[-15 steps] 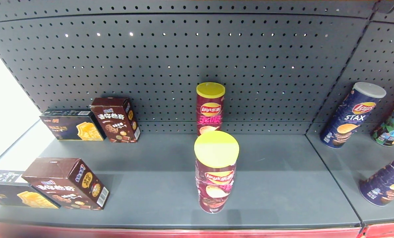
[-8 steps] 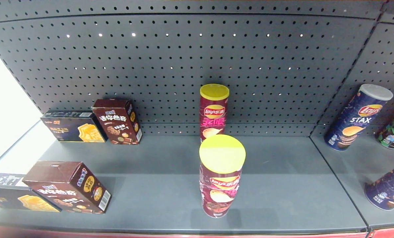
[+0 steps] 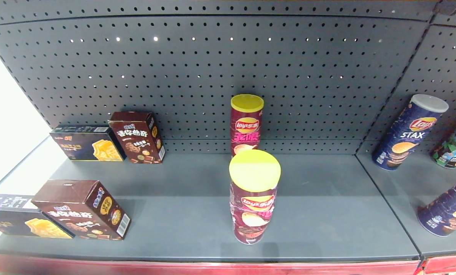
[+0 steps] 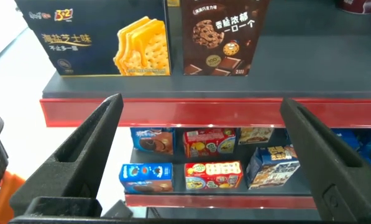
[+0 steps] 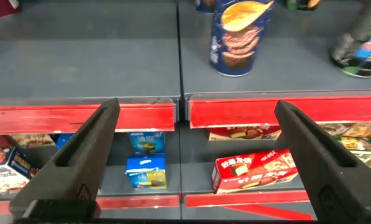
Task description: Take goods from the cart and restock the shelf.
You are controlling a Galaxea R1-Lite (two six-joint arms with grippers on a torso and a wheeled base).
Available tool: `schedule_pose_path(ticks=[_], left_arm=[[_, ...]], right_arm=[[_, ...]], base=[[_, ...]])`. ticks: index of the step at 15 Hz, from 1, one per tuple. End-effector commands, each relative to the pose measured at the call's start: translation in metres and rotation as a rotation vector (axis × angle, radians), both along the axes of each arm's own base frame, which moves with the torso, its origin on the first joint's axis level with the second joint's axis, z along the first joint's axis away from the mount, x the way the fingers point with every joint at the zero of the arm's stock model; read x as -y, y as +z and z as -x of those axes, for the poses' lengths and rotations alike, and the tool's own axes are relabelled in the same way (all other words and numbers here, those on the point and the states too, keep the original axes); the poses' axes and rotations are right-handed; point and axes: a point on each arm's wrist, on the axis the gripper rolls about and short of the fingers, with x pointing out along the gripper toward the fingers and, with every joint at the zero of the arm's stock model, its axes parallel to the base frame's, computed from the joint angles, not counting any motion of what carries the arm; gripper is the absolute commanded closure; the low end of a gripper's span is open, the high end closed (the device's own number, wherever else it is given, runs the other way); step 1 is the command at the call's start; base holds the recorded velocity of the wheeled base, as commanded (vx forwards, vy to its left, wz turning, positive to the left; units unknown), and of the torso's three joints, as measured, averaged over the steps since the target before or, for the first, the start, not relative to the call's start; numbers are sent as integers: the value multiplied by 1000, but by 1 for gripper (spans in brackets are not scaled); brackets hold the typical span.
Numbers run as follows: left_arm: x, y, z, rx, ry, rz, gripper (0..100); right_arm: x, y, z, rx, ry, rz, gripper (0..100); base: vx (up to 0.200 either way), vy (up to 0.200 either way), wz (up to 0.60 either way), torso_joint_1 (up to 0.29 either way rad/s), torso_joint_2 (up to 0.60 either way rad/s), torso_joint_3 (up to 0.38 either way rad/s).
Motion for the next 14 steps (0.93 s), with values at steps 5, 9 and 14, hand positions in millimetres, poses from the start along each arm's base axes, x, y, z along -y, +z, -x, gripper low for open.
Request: schedule_pose_path(ticks=[5,9,14], left_arm=[[0,0,0,-1,1,3,0],[0,0,0,-1,0,0,0],[0,0,0,-1,1,3,0]], right_arm=[[0,0,0,-2,0,0,0],[0,0,0,-3,0,2,0],[0,0,0,-2,0,0,0]], base=[[-40,0,0,0,-1,1],[0,0,0,0,0,0],[-40,0,0,1,-1,0]])
